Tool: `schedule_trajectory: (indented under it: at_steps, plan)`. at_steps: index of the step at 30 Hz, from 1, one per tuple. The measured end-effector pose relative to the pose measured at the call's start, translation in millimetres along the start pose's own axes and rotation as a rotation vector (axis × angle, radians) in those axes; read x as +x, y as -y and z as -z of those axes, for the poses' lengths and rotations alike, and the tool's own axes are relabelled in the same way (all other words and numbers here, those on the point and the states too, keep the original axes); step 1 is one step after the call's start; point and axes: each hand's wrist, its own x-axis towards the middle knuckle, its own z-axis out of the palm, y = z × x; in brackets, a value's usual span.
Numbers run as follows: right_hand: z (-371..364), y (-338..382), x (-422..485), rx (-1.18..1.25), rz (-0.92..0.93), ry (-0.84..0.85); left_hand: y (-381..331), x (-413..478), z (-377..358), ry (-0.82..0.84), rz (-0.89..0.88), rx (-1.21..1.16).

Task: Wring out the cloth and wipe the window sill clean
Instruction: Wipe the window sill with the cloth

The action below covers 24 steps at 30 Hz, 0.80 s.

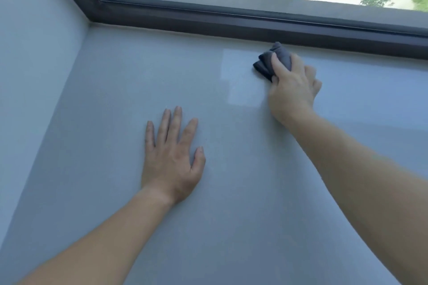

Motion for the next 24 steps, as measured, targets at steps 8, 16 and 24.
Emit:
schedule_trajectory:
  at_steps: [8,16,24]
  plan:
    - [-4.3,-2.9,-72.4,-0.056,0.477,0.112,-2.8,-0.7,2.7,0.007,0.016,0.02]
    - [-7.3,2.3,-111.7,-0.006,0.378,0.045,-0.4,-1.0,0.1,0.013,0.02,0.007]
    - [4.0,-18.9,-78.8,-0.009,-0.012,-0.05,0.5,-0.8,1.8,0.027,0.024,0.003]
